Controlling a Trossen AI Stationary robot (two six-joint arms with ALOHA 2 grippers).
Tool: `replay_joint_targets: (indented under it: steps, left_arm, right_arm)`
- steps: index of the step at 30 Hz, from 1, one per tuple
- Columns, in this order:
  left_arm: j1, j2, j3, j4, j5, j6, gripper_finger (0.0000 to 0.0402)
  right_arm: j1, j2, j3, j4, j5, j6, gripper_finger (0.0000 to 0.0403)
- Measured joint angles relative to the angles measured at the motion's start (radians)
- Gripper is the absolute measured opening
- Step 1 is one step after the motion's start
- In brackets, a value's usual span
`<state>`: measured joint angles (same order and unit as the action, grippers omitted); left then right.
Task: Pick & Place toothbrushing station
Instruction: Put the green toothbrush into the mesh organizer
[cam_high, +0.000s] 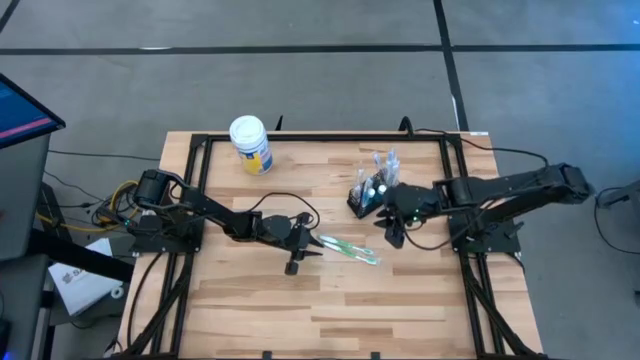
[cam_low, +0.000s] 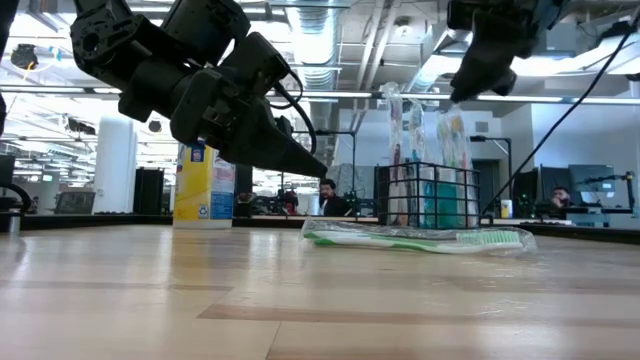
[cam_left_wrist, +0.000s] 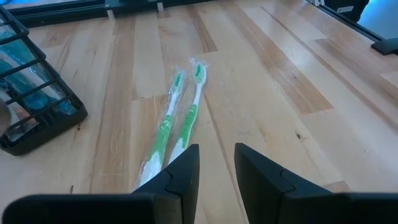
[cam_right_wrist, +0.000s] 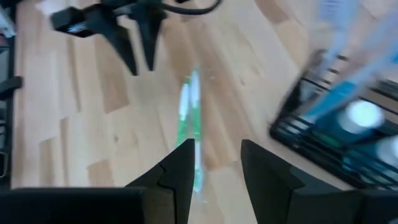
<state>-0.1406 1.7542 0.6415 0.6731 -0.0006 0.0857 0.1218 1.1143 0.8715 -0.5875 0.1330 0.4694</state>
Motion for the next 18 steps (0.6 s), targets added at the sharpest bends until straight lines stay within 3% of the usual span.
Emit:
replay_joint_targets:
  steps: [6, 12, 18]
  left_arm:
    - [0.030, 0.000, 0.011, -0.018, 0.004, 0.039, 0.0095]
    - [0.087, 0.000, 0.095, -0.238, 0.016, 0.088, 0.0095]
    - [0.105, 0.000, 0.143, -0.318, 0.074, 0.160, 0.0095]
  right_arm:
    - [0.059, 0.052, 0.000, 0.091, 0.004, 0.002, 0.0122]
    - [0.086, 0.134, 0.001, 0.170, 0.048, -0.005, 0.0122]
    - [0.094, 0.190, 0.000, 0.186, 0.052, -0.005, 0.0122]
